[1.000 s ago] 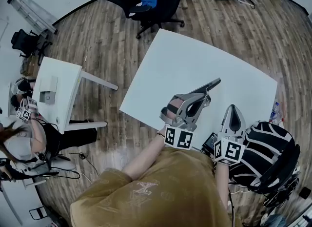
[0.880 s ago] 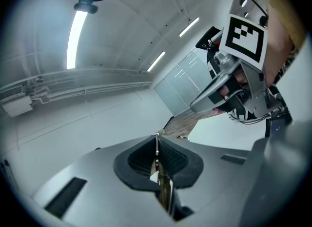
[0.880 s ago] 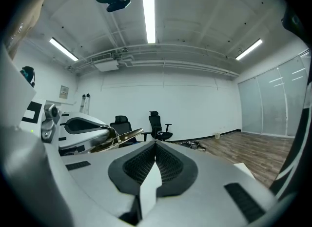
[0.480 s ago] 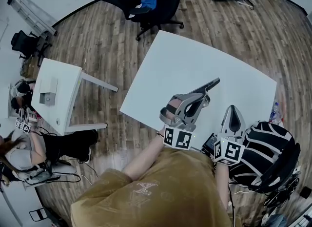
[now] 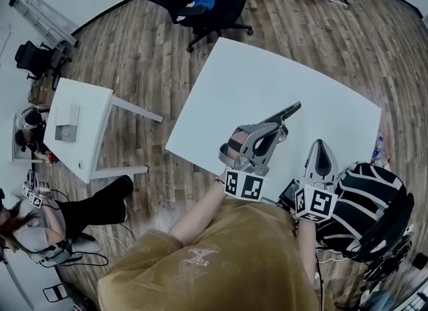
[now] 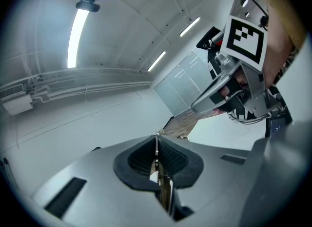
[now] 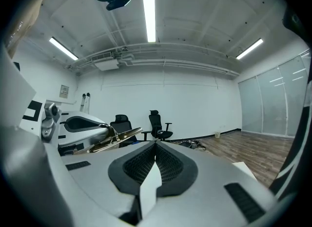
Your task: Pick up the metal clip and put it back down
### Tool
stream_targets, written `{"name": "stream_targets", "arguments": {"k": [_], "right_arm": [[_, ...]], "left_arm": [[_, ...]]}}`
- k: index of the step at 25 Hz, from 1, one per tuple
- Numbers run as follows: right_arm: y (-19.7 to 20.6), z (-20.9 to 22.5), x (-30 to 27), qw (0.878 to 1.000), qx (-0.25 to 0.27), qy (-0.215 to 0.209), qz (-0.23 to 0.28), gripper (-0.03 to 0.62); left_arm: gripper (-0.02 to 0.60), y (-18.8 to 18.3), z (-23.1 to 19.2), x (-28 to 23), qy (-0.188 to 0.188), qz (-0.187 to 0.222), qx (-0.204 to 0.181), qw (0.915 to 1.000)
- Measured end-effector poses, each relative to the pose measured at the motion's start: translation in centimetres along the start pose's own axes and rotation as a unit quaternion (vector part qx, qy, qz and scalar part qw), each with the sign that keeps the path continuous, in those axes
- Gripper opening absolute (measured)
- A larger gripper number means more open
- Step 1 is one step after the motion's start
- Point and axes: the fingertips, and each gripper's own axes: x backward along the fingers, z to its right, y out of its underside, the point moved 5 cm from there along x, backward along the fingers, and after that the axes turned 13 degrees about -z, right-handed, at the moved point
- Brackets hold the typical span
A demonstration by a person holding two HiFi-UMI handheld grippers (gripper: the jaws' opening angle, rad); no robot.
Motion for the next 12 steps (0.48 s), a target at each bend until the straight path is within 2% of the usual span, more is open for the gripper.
{"name": "stream_targets", "arguments": {"k": [12], "right_arm": [[0.62, 0.72, -0.81, 1.000, -0.024, -0.009, -0.012, 0.008]], "left_arm": [[0.011, 0.90, 0.76, -0.40, 0.013, -0.016, -0.004, 0.9998]]}}
